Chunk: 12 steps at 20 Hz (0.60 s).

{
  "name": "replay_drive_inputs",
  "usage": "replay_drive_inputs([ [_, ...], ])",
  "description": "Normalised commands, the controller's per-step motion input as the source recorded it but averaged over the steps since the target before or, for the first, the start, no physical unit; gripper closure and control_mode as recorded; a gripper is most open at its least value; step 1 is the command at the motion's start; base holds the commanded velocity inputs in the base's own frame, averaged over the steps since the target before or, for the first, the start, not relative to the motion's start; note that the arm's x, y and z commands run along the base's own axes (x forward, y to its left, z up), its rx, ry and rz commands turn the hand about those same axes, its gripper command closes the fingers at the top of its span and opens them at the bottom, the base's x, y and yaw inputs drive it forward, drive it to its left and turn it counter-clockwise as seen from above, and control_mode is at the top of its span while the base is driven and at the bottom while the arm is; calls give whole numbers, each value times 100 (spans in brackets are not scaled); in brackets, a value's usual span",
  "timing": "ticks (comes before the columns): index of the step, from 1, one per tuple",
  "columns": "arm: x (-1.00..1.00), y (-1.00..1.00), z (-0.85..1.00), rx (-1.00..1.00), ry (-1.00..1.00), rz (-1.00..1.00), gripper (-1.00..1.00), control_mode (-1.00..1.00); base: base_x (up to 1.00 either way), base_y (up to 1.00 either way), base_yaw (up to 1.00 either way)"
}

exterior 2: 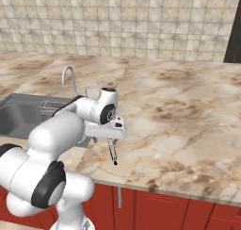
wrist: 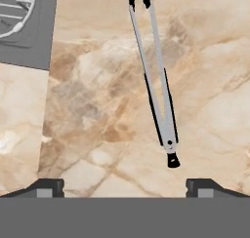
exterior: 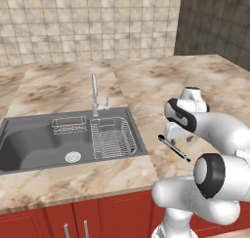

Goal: Pick up the tongs from the counter and place them near the plate next to the oven.

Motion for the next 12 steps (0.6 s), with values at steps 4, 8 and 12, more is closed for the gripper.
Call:
replay_drive_inputs([
  [4,24,-3,-42,0,1,0,-100,-100,0,0,0],
  [8,27,-9,-36,0,2,0,-100,-100,0,0,0],
  [12,28,-10,-33,0,6,0,-100,-100,0,0,0],
])
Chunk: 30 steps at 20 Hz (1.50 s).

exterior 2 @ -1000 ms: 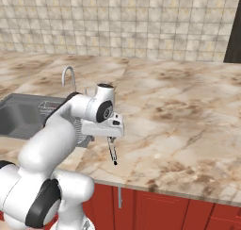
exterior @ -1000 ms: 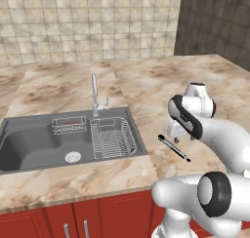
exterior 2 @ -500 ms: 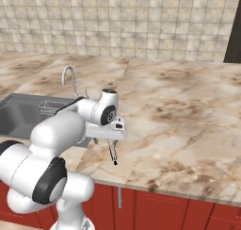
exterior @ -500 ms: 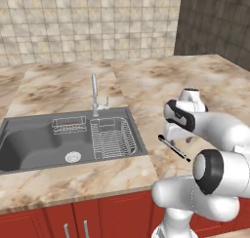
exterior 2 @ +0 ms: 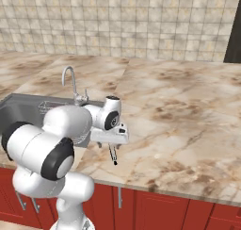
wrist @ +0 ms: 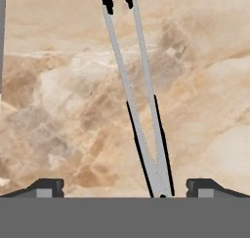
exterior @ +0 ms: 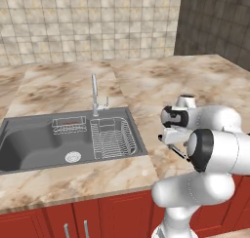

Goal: Pick up the tongs from the counter and place them near the plate next to the oven.

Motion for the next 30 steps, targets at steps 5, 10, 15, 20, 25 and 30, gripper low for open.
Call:
replay_drive_inputs([
  [5,25,-2,-26,0,6,0,-100,-100,0,0,0],
  [10,25,-4,-15,0,0,0,-100,-100,0,0,0],
  [15,8,0,-17,0,0,0,-100,-100,0,0,0],
  [20,1,0,-25,0,0,0,-100,-100,0,0,0],
  [25,-1,9,-32,0,0,0,-100,-100,0,0,0],
  [30,0,17,-37,0,0,1,100,-100,0,0,0],
])
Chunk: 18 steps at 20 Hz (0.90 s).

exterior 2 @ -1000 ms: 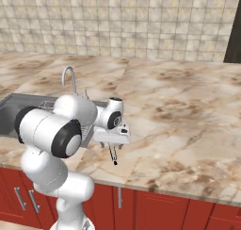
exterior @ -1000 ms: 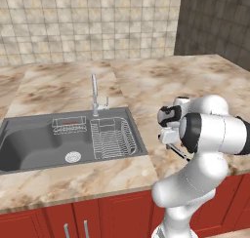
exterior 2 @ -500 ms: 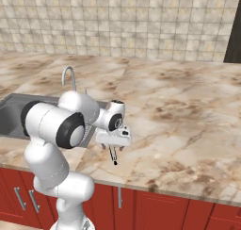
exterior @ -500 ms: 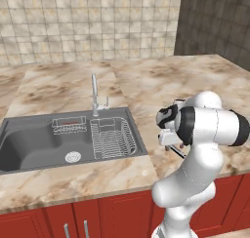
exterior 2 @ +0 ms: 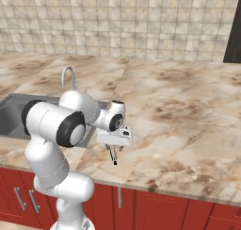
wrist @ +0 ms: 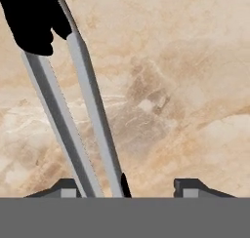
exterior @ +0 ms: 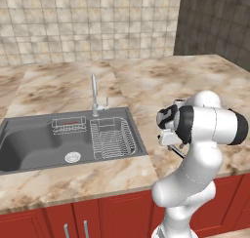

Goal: Pick up the tongs from the counter and place them near the plate next to the oven.

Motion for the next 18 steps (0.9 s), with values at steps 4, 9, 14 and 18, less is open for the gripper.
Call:
replay_drive_inputs([
  [4,-4,19,-16,-2,0,6,100,-100,0,0,0],
  [9,-13,21,2,-1,0,2,100,-100,0,0,0],
  [14,-33,6,42,-1,-21,0,100,-100,0,0,0],
  [18,-20,0,67,0,-16,0,100,-100,0,0,0],
])
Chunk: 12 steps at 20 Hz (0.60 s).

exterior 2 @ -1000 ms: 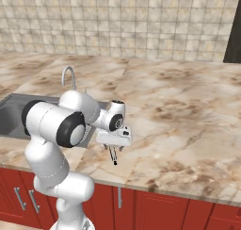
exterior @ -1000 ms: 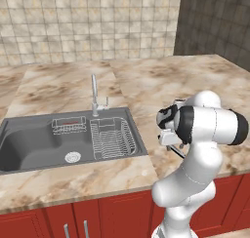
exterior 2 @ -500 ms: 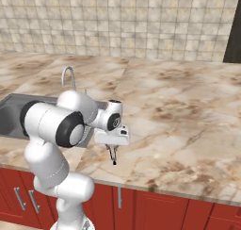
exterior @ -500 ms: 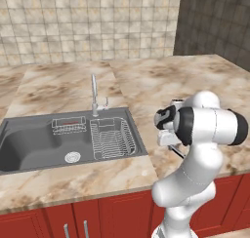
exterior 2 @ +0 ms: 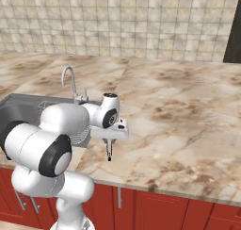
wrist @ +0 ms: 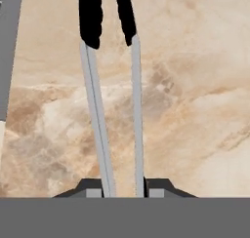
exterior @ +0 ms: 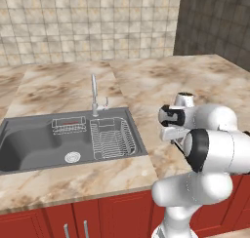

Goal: Pick up the tongs from the counter and place them near the plate next to the oven.

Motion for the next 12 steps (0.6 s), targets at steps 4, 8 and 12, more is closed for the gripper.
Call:
replay_drive_inputs([
  [4,-11,0,69,0,-15,0,100,-100,0,0,0],
  [8,-9,0,72,0,-8,0,100,-100,0,0,0],
  [12,-20,0,78,0,-10,0,100,-100,0,0,0],
])
